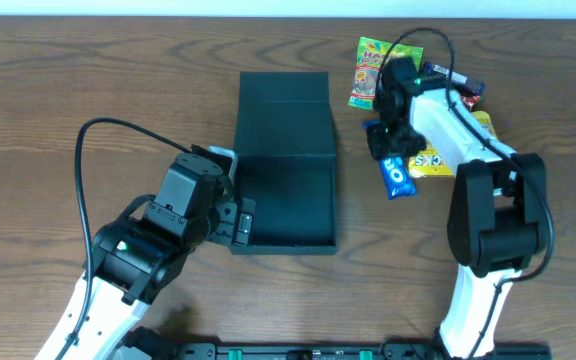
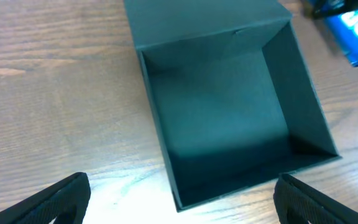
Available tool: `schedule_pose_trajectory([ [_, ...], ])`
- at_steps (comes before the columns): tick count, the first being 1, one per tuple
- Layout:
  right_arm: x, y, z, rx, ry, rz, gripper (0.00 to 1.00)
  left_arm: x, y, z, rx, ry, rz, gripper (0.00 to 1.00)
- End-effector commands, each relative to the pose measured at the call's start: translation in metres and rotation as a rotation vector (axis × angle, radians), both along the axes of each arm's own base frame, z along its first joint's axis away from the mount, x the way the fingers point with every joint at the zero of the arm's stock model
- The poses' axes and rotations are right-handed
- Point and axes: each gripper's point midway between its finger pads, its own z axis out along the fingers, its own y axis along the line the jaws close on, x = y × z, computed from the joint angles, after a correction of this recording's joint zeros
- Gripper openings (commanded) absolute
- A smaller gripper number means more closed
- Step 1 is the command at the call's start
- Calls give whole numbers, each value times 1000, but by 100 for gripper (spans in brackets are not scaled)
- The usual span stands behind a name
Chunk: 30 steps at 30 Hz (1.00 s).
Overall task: Pack container
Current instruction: 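Carry the Oreo pack over the box and lower it inside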
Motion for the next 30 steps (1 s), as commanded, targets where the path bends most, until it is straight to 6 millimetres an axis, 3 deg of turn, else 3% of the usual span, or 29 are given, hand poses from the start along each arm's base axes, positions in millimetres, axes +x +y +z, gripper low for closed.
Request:
schedule_pose_trajectory([
  [1, 19, 17, 56, 52, -106, -17, 26, 7, 9, 12, 33, -59, 19, 95],
  [5, 13, 41, 103, 119, -148, -9, 24, 10, 21, 24, 33, -102, 51, 95],
  [9, -8, 81, 143, 224, -187, 42, 24, 14, 50, 33, 30, -134, 152, 95],
  [14, -36, 125, 168, 277, -209, 153, 24, 14, 75, 47, 17, -185, 221, 96],
  [21, -69, 187, 156, 302, -191, 258, 29, 10, 79, 53, 10, -208, 234, 95],
  [24, -80, 203, 144, 305, -180, 292, 28, 8, 80, 52, 13, -201, 234, 95],
  [30, -101, 220, 110, 327, -113, 134, 29, 6, 76, 50, -1, -187, 219, 95],
])
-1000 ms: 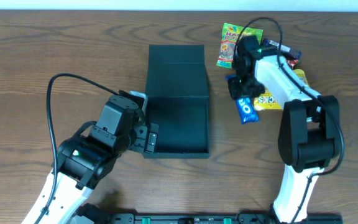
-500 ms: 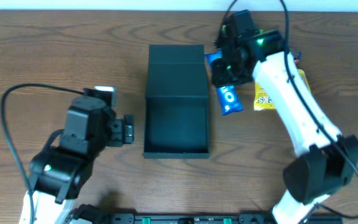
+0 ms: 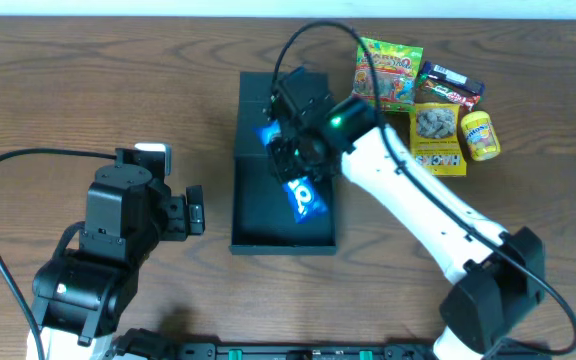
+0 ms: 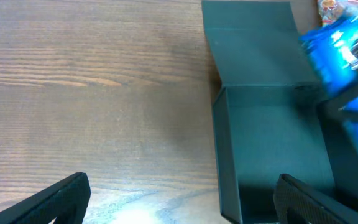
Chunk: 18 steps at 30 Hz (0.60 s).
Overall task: Pack container
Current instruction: 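Carry the Oreo pack over the box and lower it inside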
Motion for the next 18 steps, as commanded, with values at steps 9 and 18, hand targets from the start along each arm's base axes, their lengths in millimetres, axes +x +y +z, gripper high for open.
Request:
schedule_pose_trajectory([
  [9, -28, 50, -47, 130, 70, -261, 31, 0, -2, 11, -10, -23, -13, 95],
  [18, -26, 53, -60, 150, 97, -387, 29, -5, -6, 6, -30, 10, -30, 95],
])
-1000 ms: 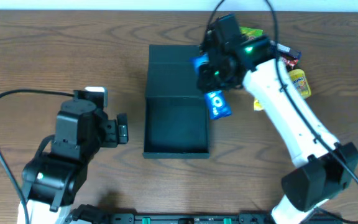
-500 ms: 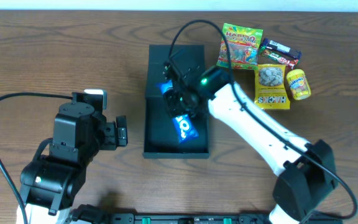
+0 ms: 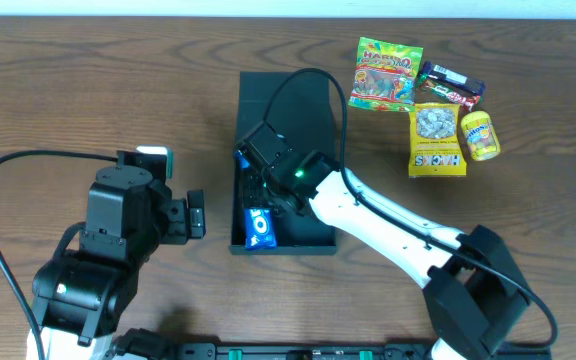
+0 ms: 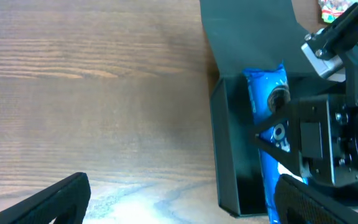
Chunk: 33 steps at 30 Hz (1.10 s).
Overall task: Pack container
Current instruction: 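Carry the Oreo pack over the box and lower it inside, then release the Oreo pack against the box's left wall, lift right gripper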
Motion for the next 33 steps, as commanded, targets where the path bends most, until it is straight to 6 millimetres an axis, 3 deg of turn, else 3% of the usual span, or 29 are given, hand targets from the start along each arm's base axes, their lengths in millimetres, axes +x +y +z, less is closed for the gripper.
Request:
schedule_pose_trajectory([
  [1, 0, 0, -8, -5, 30, -75, 29, 0, -5, 11, -28, -21, -20, 95],
  [4, -1, 2, -18, -19, 45, -74, 33, 0, -6, 11, -33, -19, -25, 95],
  [8, -5, 5, -27, -28, 60, -53, 62, 0, -6, 11, -33, -19, -25, 95],
  [11, -4, 6, -26, -26, 47, -34, 76, 0, -6, 11, -33, -19, -25, 95],
  [16, -2, 9, -20, 3, 45, 16, 78, -2, -5, 9, -30, -10, -25, 95],
  [21, 1, -2, -23, -30, 47, 27, 67, -3, -5, 8, -28, -5, -25, 95],
  [25, 6, -28, -31, -156, 16, -23, 24, -2, -5, 8, -28, -5, -25, 95],
  [28, 12, -42, -37, -241, -25, -35, 1, -2, -5, 8, -27, -3, -25, 95],
  [33, 7, -44, -72, -303, 19, -1, 1, -2, -5, 8, -27, -3, -25, 95],
])
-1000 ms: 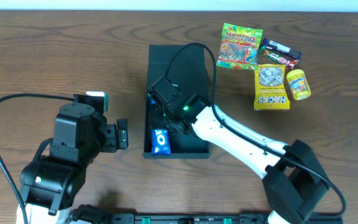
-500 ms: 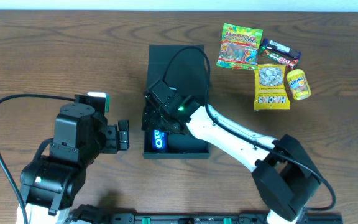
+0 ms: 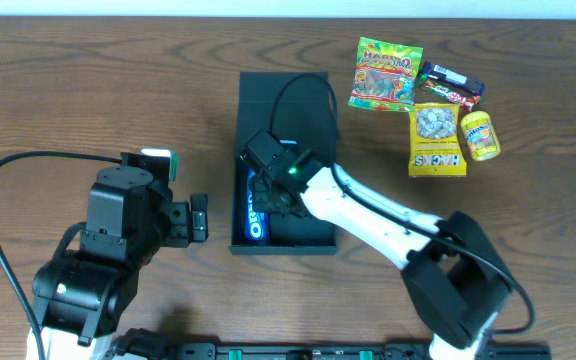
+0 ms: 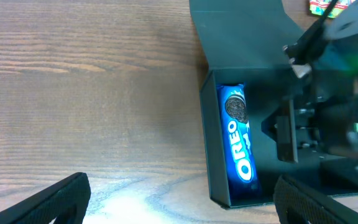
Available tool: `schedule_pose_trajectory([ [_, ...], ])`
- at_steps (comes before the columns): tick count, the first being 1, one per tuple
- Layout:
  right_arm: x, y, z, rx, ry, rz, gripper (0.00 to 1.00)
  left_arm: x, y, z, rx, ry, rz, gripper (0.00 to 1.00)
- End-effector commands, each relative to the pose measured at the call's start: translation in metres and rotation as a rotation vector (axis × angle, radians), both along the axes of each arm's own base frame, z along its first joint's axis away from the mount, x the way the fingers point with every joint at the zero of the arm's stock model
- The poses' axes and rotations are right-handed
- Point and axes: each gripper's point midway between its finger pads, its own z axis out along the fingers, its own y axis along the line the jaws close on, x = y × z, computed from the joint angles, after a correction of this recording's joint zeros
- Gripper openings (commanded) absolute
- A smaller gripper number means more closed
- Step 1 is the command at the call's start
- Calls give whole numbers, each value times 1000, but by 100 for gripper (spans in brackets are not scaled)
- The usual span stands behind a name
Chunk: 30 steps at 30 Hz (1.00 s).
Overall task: Pack container
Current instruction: 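Release the Oreo pack against the box's left wall, lift right gripper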
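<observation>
The black container [image 3: 313, 215] lies mid-table with its lid [image 3: 284, 100] folded back. A blue Oreo pack [image 3: 257, 213] rests flat along the box's left wall, and the left wrist view shows its whole length [image 4: 240, 149]. My right gripper [image 3: 271, 190] hangs inside the box just right of the pack [image 4: 272, 132], apart from it, jaws open. My left gripper [image 3: 194, 218] stands open over bare wood left of the box, and its fingertips [image 4: 48, 200] hold nothing.
At the back right lie a green gummy bag [image 3: 388, 72], a dark candy bar [image 3: 452, 86], a yellow Hacks bag [image 3: 436, 140] and a small yellow jar [image 3: 480, 135]. The right arm [image 3: 378, 215] crosses over the box's right side.
The Oreo pack was held in my right gripper, tilted in the box's left side. It now lies flat along the left wall, released. The left arm has hardly moved.
My right gripper was first at the snack pile on the Oreo pack, with my left gripper at the box's left edge. Then the right gripper held the pack over the box and the left had drawn back. Then the pack was low inside; now it lies there free.
</observation>
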Motion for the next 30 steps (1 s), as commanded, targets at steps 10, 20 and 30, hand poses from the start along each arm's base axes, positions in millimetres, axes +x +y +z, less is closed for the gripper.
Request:
schedule_pose_trajectory([
  [10, 0, 17, -51, 5, 49, 100, 6, 0, 1, 8, 0, -13, 1, 95],
  [20, -2, 31, -47, 71, 58, 146, 17, 0, 1, 8, 0, -12, 1, 95],
  [30, -2, 29, -44, 94, 81, 156, 34, -1, 1, 8, 0, -9, 1, 95],
])
